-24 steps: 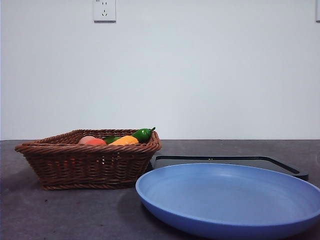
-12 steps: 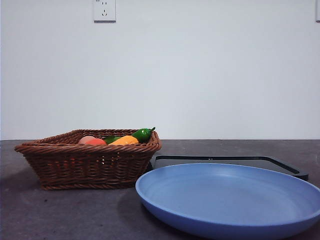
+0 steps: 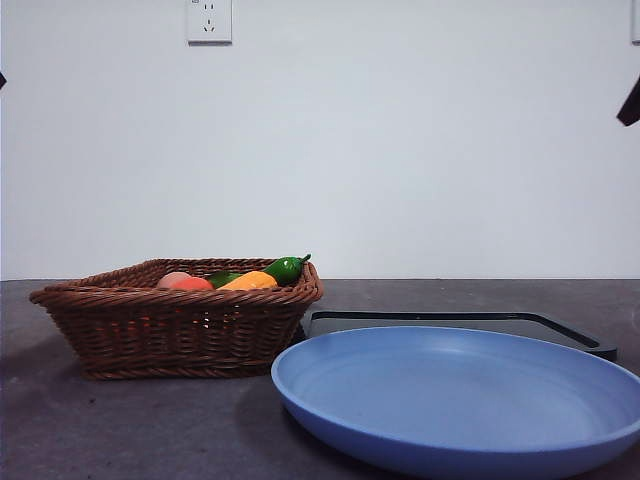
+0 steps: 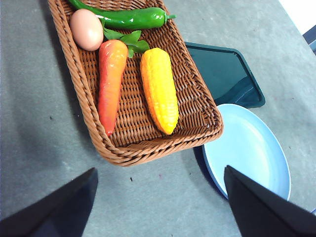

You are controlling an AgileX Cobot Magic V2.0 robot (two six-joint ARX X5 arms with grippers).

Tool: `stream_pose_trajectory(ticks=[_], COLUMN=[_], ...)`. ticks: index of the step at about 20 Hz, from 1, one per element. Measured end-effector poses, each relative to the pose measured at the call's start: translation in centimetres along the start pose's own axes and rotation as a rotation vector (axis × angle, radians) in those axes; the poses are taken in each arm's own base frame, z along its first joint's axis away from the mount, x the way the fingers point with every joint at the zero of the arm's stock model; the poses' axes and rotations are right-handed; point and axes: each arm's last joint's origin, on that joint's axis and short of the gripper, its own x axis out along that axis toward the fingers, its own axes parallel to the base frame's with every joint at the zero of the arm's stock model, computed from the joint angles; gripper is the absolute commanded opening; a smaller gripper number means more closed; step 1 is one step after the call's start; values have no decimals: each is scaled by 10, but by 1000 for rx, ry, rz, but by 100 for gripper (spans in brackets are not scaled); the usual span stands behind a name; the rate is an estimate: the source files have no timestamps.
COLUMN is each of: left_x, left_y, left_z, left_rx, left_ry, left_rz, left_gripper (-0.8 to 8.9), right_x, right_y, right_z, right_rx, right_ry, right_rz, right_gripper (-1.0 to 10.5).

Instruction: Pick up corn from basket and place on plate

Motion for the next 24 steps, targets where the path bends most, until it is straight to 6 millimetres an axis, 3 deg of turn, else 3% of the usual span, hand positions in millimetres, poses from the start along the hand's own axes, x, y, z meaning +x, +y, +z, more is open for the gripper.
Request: stream_pose_trajectory(ticks=[4,8,11,16,24], left_x=[0,0,0,0,0], left_y=[0,-1,-1,-1,-1], left_z=[0,0,0,0,1], left_rx=[0,3,4,4,8], left_ry=[0,3,2,2,-4], left_rz=[-1,-6,-6,-6,-7], left_gripper=[417,417,417,417,417], right_x=[14,46,76,115,148], right_y=[-3,-19,-33,-39,-43], right_z=[33,54,49,38,27], right_rx=[55,109,109,42,-8], right_ry=[75,215,344,481,562], right_rz=[-12,-40,-77,-75,-109], right_gripper=[296,290,290,282,212])
